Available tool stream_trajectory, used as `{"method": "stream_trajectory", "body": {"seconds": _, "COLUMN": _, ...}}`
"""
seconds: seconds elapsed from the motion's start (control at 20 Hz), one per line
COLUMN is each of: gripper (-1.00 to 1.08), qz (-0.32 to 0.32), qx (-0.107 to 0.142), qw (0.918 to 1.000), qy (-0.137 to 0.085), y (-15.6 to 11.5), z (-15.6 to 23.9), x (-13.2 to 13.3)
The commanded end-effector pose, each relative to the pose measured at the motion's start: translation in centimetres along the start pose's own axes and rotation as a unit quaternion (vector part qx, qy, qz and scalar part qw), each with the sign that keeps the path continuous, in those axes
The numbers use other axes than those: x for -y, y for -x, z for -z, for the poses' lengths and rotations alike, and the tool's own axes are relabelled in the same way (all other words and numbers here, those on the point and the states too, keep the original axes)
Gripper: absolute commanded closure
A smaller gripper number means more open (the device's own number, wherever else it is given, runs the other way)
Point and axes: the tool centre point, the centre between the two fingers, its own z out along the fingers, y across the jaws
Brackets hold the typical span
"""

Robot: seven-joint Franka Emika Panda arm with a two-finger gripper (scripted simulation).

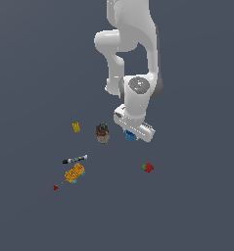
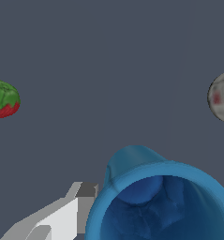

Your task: Pick up a designated object from a clutter of objects.

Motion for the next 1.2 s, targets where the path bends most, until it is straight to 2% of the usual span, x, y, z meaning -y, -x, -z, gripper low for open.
{"method": "stream_trajectory", "body": {"seconds": 0.0, "gripper": 1.08, "qz": 0.0, "qx": 0.0, "qw": 1.0, "qy": -0.001, "y": 0.1, "z": 1.5, "x": -0.6}}
{"method": "stream_trajectory", "body": {"seconds": 1.15, "gripper": 1.08, "qz": -0.001, "qx": 0.0, "qw": 1.0, "qy": 0.0, "y": 1.4, "z": 20.2, "x": -8.0}}
